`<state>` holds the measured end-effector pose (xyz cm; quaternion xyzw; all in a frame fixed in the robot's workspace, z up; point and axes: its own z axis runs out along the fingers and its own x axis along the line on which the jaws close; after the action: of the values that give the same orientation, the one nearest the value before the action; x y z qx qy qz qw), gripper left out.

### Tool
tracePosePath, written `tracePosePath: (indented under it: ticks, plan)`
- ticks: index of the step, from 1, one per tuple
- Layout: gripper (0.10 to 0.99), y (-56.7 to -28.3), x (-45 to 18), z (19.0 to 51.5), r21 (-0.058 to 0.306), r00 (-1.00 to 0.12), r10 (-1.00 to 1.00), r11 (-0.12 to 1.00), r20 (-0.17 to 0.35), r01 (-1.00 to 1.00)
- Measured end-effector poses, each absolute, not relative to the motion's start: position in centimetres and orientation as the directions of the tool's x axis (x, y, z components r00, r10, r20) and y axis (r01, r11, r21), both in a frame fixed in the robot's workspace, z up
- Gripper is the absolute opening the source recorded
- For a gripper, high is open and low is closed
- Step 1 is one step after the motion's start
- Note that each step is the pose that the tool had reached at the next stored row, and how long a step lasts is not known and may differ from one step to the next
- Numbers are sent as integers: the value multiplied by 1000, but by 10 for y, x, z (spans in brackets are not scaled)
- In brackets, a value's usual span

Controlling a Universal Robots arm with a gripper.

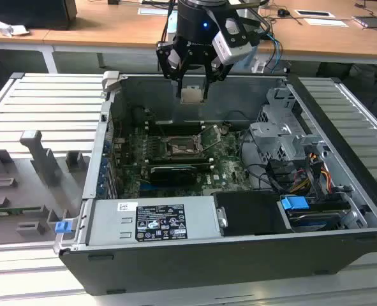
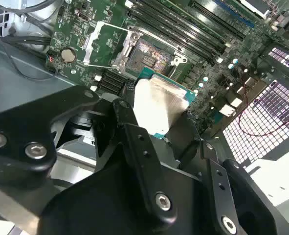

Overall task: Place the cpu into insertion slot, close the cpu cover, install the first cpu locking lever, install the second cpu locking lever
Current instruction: 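Place the cpu into insertion slot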

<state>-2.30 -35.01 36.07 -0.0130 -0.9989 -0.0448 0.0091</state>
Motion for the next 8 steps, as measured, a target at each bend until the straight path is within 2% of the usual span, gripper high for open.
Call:
tracePosePath:
  ticks: [8]
  plan:
    - [529, -350, -23, 359, 89, -998, 58, 994, 19, 60]
